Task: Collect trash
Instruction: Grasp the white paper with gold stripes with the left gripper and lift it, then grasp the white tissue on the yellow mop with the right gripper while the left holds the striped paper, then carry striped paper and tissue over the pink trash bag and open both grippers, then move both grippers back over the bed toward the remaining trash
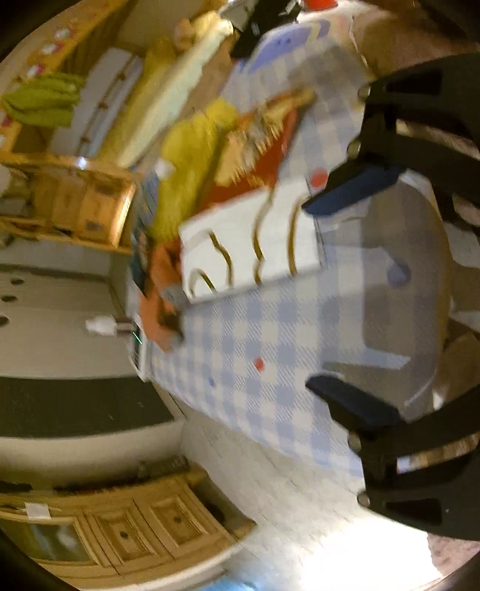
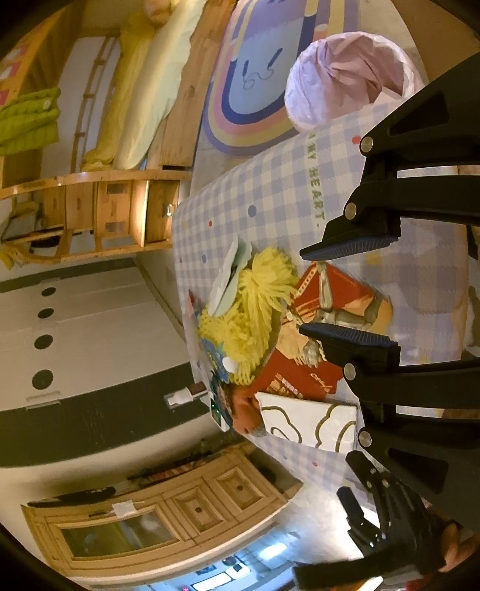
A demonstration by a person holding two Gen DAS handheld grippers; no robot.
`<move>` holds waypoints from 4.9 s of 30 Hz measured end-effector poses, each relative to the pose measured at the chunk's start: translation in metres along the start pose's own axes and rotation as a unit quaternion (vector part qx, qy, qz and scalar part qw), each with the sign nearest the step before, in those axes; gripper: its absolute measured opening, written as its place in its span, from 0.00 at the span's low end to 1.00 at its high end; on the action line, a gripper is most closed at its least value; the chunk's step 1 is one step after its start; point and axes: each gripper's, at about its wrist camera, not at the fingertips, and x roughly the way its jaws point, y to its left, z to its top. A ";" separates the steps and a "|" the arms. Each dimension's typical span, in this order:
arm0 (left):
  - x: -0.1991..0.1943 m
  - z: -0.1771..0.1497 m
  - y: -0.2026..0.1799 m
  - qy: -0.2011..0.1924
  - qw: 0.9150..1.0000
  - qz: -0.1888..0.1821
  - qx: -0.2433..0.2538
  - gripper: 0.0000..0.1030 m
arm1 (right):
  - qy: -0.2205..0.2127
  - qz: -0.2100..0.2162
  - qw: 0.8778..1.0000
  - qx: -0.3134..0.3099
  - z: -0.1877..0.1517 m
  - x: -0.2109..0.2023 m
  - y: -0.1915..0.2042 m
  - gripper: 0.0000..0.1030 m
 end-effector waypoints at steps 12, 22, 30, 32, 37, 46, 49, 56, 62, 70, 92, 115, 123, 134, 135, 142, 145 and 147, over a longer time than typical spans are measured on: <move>0.050 0.029 -0.039 0.032 0.999 0.009 -0.009 0.81 | 0.007 -0.028 1.000 -0.012 -0.012 0.011 -0.001 0.36; 0.042 0.018 -0.045 0.023 0.998 0.044 0.039 0.37 | 0.007 -0.017 1.000 0.004 -0.013 0.011 -0.012 0.36; -0.003 0.021 -0.020 -0.043 0.999 -0.020 0.014 0.10 | 0.010 -0.006 1.000 0.003 -0.010 0.011 -0.011 0.36; -0.012 0.026 -0.019 -0.062 0.997 -0.036 0.017 0.10 | 0.011 0.002 1.000 0.002 -0.007 0.012 -0.011 0.42; -0.007 0.044 -0.026 -0.066 0.996 -0.055 0.029 0.10 | 0.000 0.000 1.000 -0.012 0.009 0.018 -0.009 0.46; 0.023 0.089 -0.038 -0.061 0.996 -0.050 0.040 0.10 | 0.003 -0.008 1.000 -0.027 0.050 0.055 -0.014 0.45; 0.031 0.098 -0.039 -0.062 0.996 -0.047 0.042 0.10 | 0.005 0.006 0.999 -0.033 0.063 0.070 -0.011 0.45; 0.050 0.109 -0.038 -0.043 0.997 -0.057 0.036 0.10 | 0.036 0.017 0.996 -0.076 0.078 0.108 0.007 0.45; 0.054 0.107 -0.041 -0.039 0.997 -0.063 0.037 0.10 | 0.061 0.015 0.995 -0.082 0.072 0.124 0.006 0.40; 0.052 0.101 -0.047 -0.042 0.996 -0.057 0.046 0.10 | 0.024 0.005 0.997 -0.080 0.075 0.111 0.003 0.16; 0.013 0.059 -0.169 -0.013 0.966 -0.217 0.142 0.10 | -0.070 -0.025 0.997 0.030 0.054 -0.036 -0.092 0.02; 0.060 0.036 -0.374 0.059 0.923 -0.300 0.236 0.11 | -0.057 -0.138 0.974 0.171 -0.011 -0.071 -0.264 0.02; 0.073 0.044 -0.381 0.060 0.926 -0.288 0.235 0.55 | -0.037 -0.135 0.970 0.197 -0.014 -0.042 -0.297 0.18; 0.041 0.056 -0.326 0.011 0.944 -0.262 0.202 0.56 | -0.059 -0.145 0.971 0.180 -0.010 -0.075 -0.265 0.29; 0.037 0.057 -0.318 0.008 0.945 -0.260 0.196 0.56 | -0.062 -0.143 0.972 0.176 -0.009 -0.078 -0.261 0.29; 0.007 0.062 -0.262 -0.019 0.957 -0.239 0.167 0.56 | -0.072 -0.102 0.984 0.128 0.008 -0.091 -0.200 0.29; -0.006 0.066 -0.232 -0.033 0.963 -0.221 0.152 0.56 | -0.066 -0.082 0.989 0.105 0.019 -0.085 -0.170 0.29; -0.013 0.070 -0.207 -0.040 0.966 -0.211 0.141 0.56 | -0.064 -0.072 0.991 0.092 0.026 -0.080 -0.152 0.29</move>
